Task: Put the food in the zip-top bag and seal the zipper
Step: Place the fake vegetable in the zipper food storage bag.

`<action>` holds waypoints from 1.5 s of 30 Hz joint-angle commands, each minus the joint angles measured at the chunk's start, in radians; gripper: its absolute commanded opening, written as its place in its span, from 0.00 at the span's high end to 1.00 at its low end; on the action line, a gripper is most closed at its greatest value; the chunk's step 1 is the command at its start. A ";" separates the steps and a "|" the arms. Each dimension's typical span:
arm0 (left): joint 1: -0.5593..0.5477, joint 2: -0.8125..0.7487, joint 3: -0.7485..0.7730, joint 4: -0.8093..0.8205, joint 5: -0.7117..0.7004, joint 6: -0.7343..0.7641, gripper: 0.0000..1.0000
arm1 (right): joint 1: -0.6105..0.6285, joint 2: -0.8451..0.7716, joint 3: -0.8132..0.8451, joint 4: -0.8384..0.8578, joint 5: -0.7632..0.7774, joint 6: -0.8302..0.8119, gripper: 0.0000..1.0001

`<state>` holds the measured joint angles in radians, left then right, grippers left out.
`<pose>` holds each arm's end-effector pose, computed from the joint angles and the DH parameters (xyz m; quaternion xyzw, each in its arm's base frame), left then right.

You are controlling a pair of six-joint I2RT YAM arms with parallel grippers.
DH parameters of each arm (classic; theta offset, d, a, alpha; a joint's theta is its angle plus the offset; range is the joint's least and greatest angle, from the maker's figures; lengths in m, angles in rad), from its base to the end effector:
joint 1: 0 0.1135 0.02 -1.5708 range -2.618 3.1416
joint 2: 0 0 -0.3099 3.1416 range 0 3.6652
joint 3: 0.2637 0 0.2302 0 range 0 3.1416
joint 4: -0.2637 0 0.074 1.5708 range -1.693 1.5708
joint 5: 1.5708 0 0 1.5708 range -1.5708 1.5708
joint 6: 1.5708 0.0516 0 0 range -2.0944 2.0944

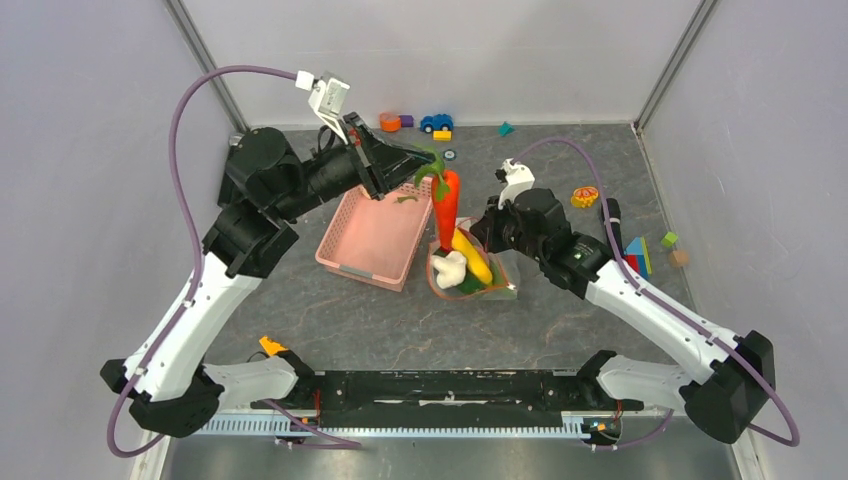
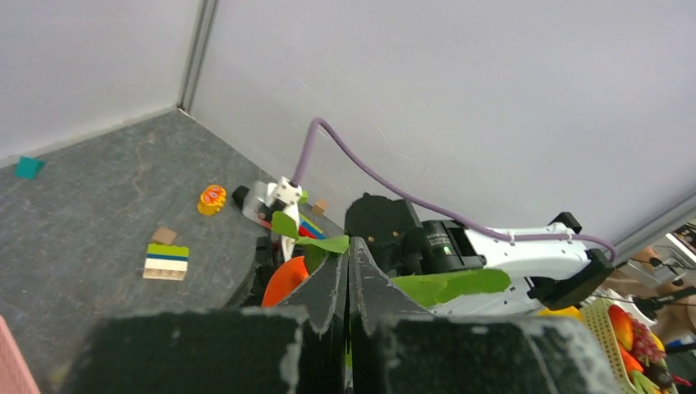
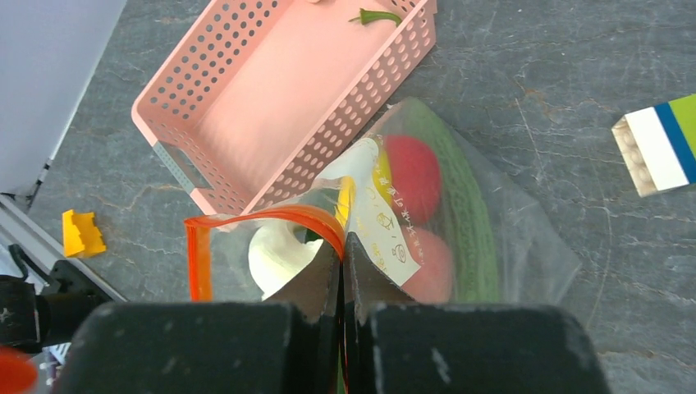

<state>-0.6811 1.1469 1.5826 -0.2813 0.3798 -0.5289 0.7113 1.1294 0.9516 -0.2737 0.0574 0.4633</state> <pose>0.1349 -0.1340 0.5629 0.1915 0.6260 -0.5252 0.5437 0.1761 0.1478 0.3587 -0.0896 0.8425 0.2738 0.4552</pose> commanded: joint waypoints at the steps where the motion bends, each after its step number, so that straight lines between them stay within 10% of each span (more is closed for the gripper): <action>1: -0.029 0.009 -0.067 0.084 0.036 -0.059 0.98 | -0.024 -0.002 0.026 0.108 -0.098 0.036 1.00; 26: -0.161 -0.097 -0.642 0.356 -0.333 -0.134 0.98 | -0.083 -0.080 -0.060 0.179 -0.199 0.113 1.00; 38: -0.243 -0.120 -0.696 0.294 -0.258 -0.032 0.98 | -0.085 -0.071 -0.070 0.208 -0.213 0.124 1.00; 45: -0.356 -0.001 -0.605 0.173 -0.461 0.066 0.98 | -0.086 -0.071 -0.070 0.221 -0.249 0.129 1.00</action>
<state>-0.9936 1.0946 0.9154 -0.0418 0.0490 -0.5541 0.6315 1.0801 0.8684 -0.1684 -0.1539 0.5732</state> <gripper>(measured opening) 0.027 0.010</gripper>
